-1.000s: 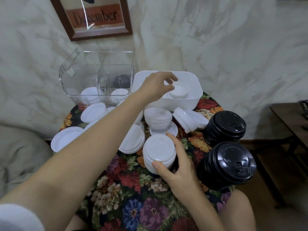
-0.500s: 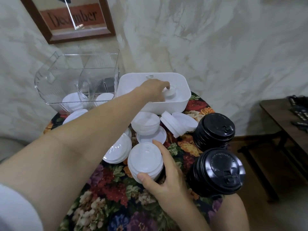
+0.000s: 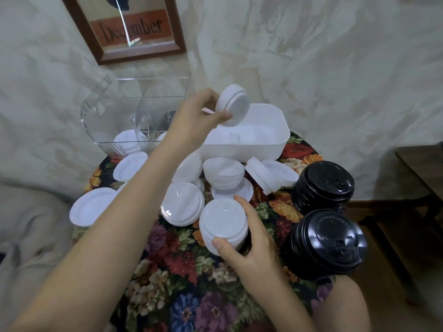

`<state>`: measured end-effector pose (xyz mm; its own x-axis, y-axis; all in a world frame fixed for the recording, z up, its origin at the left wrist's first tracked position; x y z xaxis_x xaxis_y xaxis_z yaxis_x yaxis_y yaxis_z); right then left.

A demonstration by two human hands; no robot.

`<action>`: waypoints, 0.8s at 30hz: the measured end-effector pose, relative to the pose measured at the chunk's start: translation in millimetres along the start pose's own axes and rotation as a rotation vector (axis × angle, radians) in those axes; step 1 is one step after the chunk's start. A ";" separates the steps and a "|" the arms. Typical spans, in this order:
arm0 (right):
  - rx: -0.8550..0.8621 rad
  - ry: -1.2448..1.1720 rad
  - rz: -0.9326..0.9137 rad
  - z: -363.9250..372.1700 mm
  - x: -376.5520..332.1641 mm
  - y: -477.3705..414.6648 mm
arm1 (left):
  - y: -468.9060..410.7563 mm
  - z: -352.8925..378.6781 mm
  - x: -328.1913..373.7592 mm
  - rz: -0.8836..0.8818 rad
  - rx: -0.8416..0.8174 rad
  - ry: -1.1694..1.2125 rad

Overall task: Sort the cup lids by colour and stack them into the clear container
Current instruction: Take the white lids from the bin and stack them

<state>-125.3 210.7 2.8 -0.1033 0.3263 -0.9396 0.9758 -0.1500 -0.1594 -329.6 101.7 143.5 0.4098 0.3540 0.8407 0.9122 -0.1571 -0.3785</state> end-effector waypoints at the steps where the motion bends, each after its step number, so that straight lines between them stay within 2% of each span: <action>1: 0.002 -0.002 0.001 0.3 0.9 0.0 | 23.0 -12.7 0.2 -0.044 0.009 0.097; 6: -0.004 -0.020 -0.001 1.7 2.2 -0.2 | 132.2 -55.6 -30.1 -0.287 0.088 0.346; 10: 0.001 -0.057 -0.008 -0.3 -1.7 -0.5 | 187.1 -72.5 -49.7 -0.462 0.167 0.504; 18: 0.015 -0.075 -0.053 -1.0 -14.6 1.8 | 221.5 -64.4 -50.7 -0.526 0.142 0.514; 24: 0.043 -0.032 -0.071 -4.6 -18.1 3.0 | 235.6 -69.1 -59.4 -0.582 0.183 0.631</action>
<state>-119.6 208.6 20.7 -0.1789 0.3075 -0.9346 0.9565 -0.1679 -0.2384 -138.9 -20.1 31.2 -0.1466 -0.2529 0.9563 0.9843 0.0586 0.1664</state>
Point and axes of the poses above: each hand's wrist, its own y-axis away from the middle knuckle, its own z-axis out of the palm, x = y × z, the point moved 7 cm from there along -y, towards the middle knuckle, and after that the axes turned 7 degrees about x, right-handed, at the moved point
